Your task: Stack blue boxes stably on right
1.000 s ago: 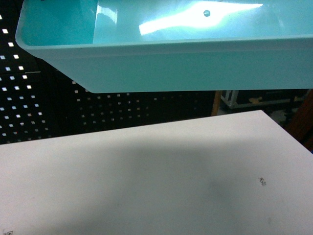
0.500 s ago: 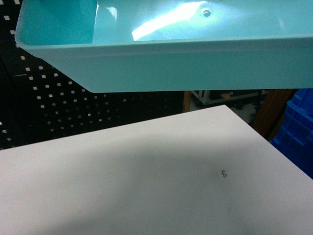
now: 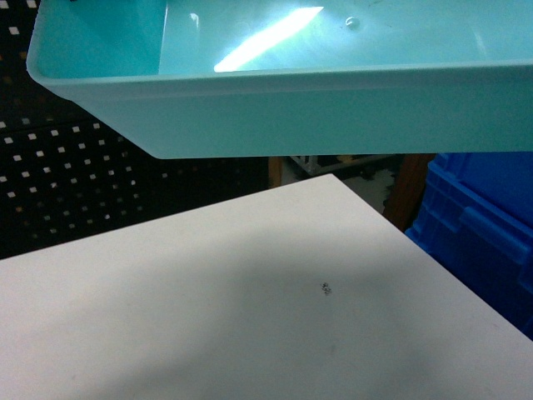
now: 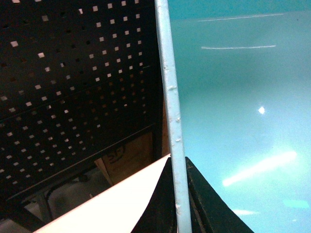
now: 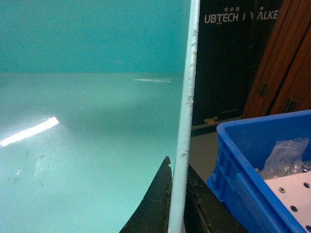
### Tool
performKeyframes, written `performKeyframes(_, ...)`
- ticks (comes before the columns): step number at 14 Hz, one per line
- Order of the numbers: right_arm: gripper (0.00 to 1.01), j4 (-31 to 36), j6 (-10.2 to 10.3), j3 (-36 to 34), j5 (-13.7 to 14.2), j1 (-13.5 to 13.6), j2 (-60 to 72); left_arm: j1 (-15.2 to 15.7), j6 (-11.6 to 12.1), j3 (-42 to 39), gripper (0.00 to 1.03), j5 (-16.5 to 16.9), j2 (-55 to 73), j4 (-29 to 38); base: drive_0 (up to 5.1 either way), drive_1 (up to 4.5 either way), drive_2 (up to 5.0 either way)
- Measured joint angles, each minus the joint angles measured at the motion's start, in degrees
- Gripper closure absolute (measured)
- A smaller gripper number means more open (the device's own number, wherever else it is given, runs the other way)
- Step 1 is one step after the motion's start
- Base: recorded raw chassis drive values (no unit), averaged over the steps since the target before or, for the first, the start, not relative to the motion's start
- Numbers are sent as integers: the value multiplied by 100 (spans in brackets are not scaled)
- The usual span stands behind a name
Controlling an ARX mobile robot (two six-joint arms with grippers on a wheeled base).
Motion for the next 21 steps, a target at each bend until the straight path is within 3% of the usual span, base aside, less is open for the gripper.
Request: performKeyframes(21,94,4,2,0,0,0,0,0,0,0,101,0,0,2,-157,-157,-157)
